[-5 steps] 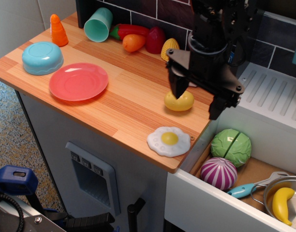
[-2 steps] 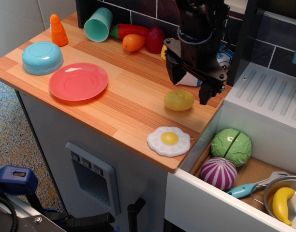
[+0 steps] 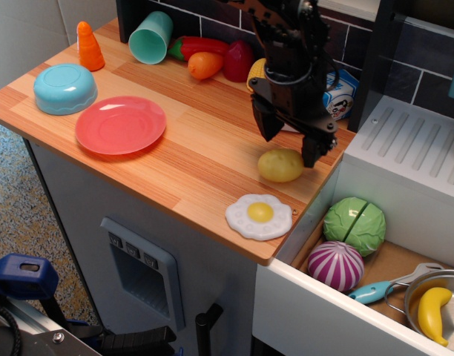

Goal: Put potato on plate

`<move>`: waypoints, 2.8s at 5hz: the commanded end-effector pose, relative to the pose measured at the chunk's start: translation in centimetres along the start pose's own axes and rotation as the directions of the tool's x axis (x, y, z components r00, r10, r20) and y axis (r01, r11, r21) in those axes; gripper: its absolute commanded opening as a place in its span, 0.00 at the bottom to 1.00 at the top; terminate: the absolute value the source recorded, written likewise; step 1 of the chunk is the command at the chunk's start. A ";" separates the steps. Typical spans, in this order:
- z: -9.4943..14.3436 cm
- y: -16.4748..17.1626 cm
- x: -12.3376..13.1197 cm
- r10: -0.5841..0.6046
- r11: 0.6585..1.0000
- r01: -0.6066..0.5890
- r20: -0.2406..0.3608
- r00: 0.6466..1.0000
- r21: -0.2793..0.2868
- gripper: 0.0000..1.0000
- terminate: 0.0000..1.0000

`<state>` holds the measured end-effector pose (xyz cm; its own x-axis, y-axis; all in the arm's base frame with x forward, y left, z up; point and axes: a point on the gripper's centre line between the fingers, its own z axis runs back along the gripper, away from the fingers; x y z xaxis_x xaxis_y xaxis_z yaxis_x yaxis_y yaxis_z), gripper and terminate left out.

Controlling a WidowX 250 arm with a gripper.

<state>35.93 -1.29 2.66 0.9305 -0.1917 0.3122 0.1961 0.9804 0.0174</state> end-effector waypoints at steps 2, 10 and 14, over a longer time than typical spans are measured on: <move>1.4 0.5 1.3 -0.010 1.000 0.009 0.039 0.999 0.016 1.00 0.00; 4.5 2.9 -2.9 0.005 0.996 -0.005 0.000 1.000 0.086 0.00 0.00; 8.1 14.9 -8.1 -0.056 0.983 0.065 -0.060 0.997 0.170 0.00 0.00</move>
<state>28.54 14.96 5.90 0.9418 -0.2328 0.2424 0.2038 0.9691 0.1388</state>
